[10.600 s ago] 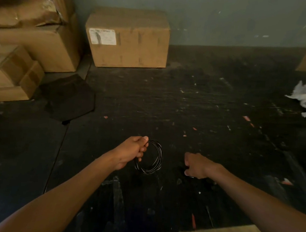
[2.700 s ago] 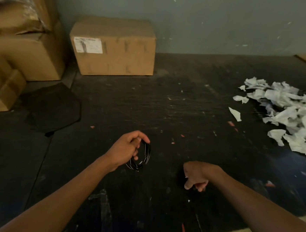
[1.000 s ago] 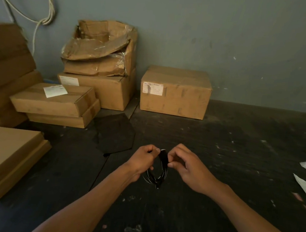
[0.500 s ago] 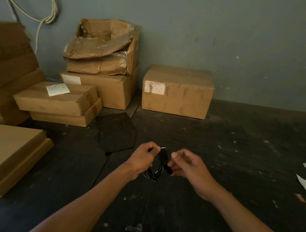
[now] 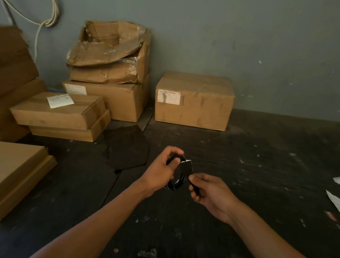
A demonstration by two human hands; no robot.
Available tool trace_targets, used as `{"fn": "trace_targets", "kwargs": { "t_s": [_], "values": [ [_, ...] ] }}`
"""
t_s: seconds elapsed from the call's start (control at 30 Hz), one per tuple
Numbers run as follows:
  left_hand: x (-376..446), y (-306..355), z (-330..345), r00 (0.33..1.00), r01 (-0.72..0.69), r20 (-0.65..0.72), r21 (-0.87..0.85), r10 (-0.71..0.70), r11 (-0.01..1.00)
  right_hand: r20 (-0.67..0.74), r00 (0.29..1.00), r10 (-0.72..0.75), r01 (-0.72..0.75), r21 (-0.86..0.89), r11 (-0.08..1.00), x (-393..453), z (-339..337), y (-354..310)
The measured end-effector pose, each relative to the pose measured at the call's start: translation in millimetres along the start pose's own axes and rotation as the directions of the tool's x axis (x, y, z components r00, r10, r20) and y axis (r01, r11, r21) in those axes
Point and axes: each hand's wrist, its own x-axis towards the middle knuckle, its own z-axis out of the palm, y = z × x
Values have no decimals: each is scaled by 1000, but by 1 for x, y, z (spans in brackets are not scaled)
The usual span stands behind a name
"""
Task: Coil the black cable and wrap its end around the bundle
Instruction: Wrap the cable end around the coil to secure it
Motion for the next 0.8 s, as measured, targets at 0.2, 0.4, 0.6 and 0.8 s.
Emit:
{"fn": "trace_targets", "kwargs": {
  "t_s": [0.2,0.4,0.6,0.8],
  "values": [
    [-2,1,-1,1000,17,-6,-18,-17,1000,-124,977,175,-181,-40,983,6,-2,7],
    [-7,3,7,1000,22,-1,2,-22,1000,-164,968,188,-188,19,982,7,11,5],
    [-12,1,22,1000,20,-10,41,-19,999,-188,969,162,-136,145,980,6,25,4],
    [-14,1,25,994,106,-8,-77,-107,991,-194,976,103,-52,253,966,6,25,4]
  ]
}}
